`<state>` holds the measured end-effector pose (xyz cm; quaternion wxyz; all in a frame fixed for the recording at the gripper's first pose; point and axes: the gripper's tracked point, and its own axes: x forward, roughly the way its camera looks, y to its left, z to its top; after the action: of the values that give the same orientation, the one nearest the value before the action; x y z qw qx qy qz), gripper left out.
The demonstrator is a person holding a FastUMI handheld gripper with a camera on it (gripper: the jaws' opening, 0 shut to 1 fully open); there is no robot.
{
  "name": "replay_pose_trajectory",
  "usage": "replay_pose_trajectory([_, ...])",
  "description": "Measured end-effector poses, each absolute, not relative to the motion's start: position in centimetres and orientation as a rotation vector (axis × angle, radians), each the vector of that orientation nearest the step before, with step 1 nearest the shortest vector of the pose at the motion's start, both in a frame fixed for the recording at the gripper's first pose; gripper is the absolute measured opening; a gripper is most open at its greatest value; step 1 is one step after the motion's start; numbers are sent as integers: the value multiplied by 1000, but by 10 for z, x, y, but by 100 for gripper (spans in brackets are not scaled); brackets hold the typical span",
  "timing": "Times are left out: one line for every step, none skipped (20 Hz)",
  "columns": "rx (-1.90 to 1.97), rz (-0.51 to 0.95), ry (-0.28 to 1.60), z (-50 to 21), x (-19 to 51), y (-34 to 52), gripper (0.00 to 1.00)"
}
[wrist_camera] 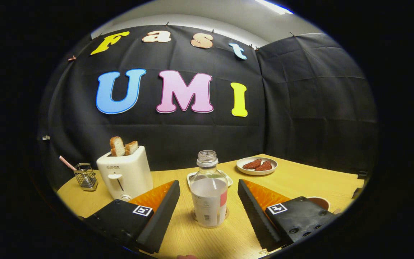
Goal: Take the bottle from table, then pour the juice into the cup, finally place the bottle on the coaster
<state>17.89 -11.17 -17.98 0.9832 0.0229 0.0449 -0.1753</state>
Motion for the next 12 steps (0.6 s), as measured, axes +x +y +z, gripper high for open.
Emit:
replay_pose_trajectory([48, -341, 90, -175, 173, -108, 99])
replay_pose_trajectory([54, -330, 86, -169, 167, -105, 99])
replay_pose_trajectory([63, -315, 82, -164, 162, -100, 99])
replay_pose_trajectory([72, -297, 82, -159, 156, -94, 99])
replay_pose_trajectory([77, -281, 85, -156, 150, -89, 99])
replay_pose_trajectory([79, -266, 91, -152, 142, -86, 99])
replay_pose_trajectory([82, -251, 96, -147, 135, -81, 99])
replay_pose_trajectory([84, -232, 99, -143, 128, -76, 99])
replay_pose_trajectory([86, -214, 98, -137, 122, -71, 99])
replay_pose_trajectory([89, -197, 96, -130, 115, -67, 99])
replay_pose_trajectory([93, -178, 88, -121, 110, -61, 99])
replay_pose_trajectory([92, -155, 78, -110, 103, -55, 99])
